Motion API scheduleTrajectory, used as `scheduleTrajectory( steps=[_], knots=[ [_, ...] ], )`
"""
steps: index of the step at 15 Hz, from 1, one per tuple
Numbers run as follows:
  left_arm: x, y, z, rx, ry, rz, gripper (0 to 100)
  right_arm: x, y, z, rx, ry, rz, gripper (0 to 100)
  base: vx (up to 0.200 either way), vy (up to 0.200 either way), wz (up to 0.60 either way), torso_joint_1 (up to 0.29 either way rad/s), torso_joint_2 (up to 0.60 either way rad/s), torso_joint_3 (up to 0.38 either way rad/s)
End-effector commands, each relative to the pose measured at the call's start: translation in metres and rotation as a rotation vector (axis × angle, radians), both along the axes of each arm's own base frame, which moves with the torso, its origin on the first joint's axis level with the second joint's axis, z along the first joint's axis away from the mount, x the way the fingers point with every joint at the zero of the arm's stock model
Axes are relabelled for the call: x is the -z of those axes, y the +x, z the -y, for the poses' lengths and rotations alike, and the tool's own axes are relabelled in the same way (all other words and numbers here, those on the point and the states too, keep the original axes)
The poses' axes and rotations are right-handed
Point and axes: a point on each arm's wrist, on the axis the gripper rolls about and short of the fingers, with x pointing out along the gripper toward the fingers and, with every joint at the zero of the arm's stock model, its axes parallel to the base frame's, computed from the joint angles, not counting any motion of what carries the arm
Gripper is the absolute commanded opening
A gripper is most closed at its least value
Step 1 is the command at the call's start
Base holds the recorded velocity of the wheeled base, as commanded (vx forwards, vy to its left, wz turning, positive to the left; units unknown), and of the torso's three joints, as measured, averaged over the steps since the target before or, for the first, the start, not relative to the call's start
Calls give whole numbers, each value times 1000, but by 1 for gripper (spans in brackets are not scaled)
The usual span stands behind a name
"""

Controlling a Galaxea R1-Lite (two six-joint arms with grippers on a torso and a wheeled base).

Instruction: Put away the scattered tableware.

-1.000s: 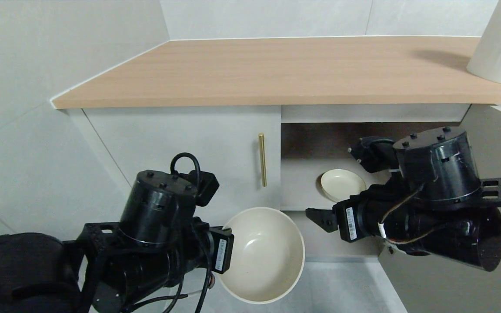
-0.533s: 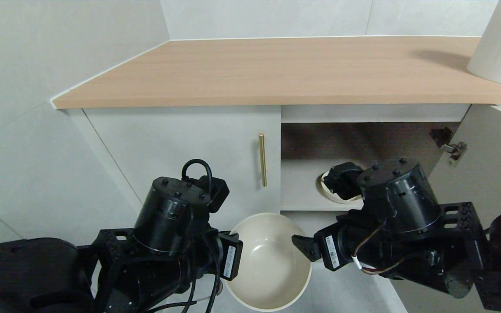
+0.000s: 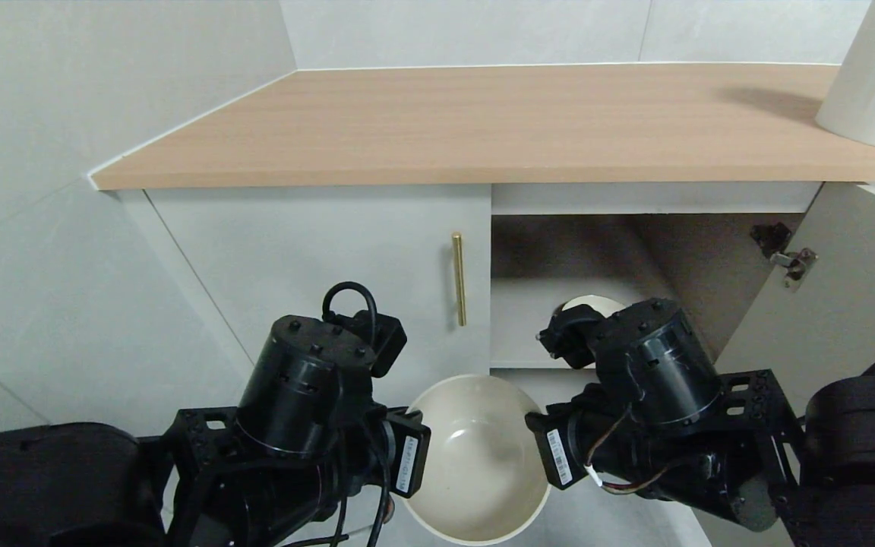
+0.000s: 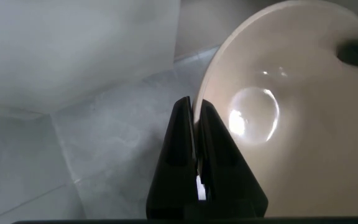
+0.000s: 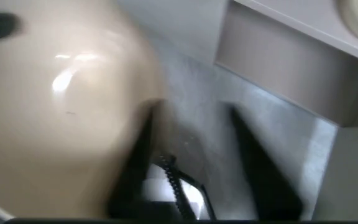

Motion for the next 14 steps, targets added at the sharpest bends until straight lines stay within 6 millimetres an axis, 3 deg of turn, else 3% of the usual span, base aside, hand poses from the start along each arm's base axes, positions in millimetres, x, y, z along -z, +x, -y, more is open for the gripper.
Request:
scheduleTrajectory(
  steps=[1,8,9,13,14],
  knots=[
    [2,0,-1,-3,8,-5,0,2,1,0,4,-9,-5,0,0,0,0,0,0,0],
    [3,-1,-2,-6,18,-6,0,3,-1,-1,-2,-11,-7,0,0,0,0,0,0,0],
    [3,-1,-2,-8,15,-4,100,3,-1,-1,-1,-11,-5,0,0,0,0,0,0,0],
    [-1,-1,-1,-14,-5,18,100,-1,2,2,16,0,5,0,0,0,0,0,0,0],
    [-2,0,-2,-25,-4,26,100,-1,10,8,66,3,6,0,0,0,0,0,0,0]
  ],
)
